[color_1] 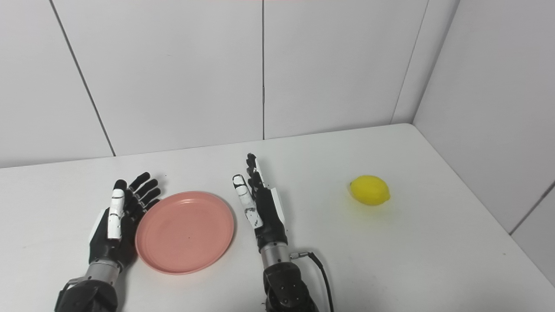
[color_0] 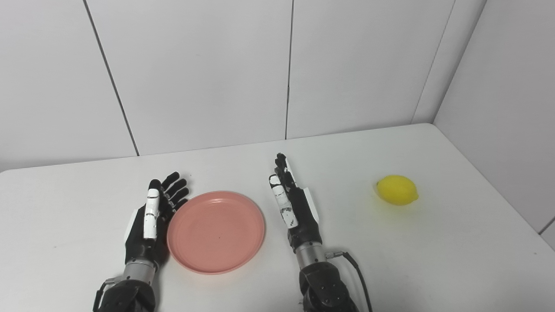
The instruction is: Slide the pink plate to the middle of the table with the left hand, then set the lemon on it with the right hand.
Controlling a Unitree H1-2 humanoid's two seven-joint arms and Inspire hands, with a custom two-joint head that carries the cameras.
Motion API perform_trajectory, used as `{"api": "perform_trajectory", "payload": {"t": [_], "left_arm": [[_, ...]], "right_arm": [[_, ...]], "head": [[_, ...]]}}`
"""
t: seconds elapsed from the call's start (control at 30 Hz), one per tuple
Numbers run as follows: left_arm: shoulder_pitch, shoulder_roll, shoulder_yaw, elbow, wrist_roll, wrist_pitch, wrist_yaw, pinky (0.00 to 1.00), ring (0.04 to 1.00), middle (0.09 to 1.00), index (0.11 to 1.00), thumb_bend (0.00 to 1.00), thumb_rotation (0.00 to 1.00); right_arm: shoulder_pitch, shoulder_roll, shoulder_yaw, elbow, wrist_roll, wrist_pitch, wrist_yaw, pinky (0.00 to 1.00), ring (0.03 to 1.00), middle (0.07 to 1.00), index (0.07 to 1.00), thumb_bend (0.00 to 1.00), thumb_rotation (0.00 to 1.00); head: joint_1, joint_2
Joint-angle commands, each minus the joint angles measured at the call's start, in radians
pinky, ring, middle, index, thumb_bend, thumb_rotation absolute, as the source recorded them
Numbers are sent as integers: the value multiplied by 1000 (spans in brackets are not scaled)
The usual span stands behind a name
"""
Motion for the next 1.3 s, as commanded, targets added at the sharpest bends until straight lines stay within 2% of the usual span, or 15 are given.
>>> {"api": "perform_trajectory", "payload": {"t": [0.0,0.13,0.23,0.27,0.37,0.47,0.67,0.77,0.8,0.87,0.93,1.07,1.13,1.2,1.27], "left_arm": [[-14,0,-13,-42,0,-11,-16,899,883,876,858,545,1000],[-5,0,-22,-53,2,-1,-24,912,890,882,867,537,1000],[1,-1,-29,-52,7,-5,-25,921,894,887,875,547,1000],[3,-2,-31,-52,10,-6,-23,921,894,887,876,550,1000],[14,-9,-45,-49,37,-33,-12,925,897,890,879,548,1000],[21,-12,-58,-43,64,-61,-4,925,912,909,902,531,1000],[28,-30,-69,-20,148,-121,56,935,923,921,912,520,1000],[29,-32,-73,-2,182,-159,78,934,928,926,920,508,1000],[29,-33,-74,0,192,-160,86,933,928,926,921,507,1000],[29,-36,-74,0,204,-159,96,968,949,943,941,509,1000],[29,-40,-72,-1,215,-160,109,989,959,955,951,500,1000],[28,-46,-69,0,229,-158,130,994,962,965,964,495,1000],[27,-50,-67,-1,232,-151,137,986,958,961,963,499,1000],[28,-53,-66,-4,234,-146,141,988,958,963,963,504,1000],[27,-52,-65,-3,236,-147,142,986,957,963,961,496,1000]], "right_arm": [[-21,0,4,-41,10,-7,16,1000,1000,996,994,664,956],[-14,-7,7,-65,9,15,21,1000,1000,999,996,661,969],[-6,-18,7,-89,20,32,36,1000,1000,1000,998,663,973],[-4,-21,6,-95,23,36,41,1000,1000,1000,999,665,978],[11,-36,-1,-127,32,56,55,1000,1000,1000,1000,674,997],[23,-48,-12,-143,23,48,46,1000,1000,997,983,689,985],[32,-99,-36,-178,-61,22,7,1000,987,961,955,700,976],[44,-137,-47,-215,-139,43,-17,945,943,933,931,696,990],[46,-158,-56,-231,-133,35,-10,935,938,930,928,698,993],[49,-196,-69,-252,-149,30,-7,924,945,945,934,664,918],[52,-235,-81,-269,-206,40,-20,912,939,937,930,701,911],[58,-295,-104,-310,-289,73,-29,859,903,908,908,716,868],[61,-319,-122,-331,-301,96,-22,858,898,907,905,713,810],[64,-337,-140,-341,-311,111,-20,862,901,910,900,714,700],[64,-362,-155,-343,-342,124,-21,860,899,906,896,715,669]], "head": [[4,-1],[30,1],[90,-5],[90,-5],[160,-21],[197,-24],[267,-43],[279,-52],[286,-51],[290,-47],[294,-47],[295,-38],[292,-33],[288,-30],[286,-29]]}}
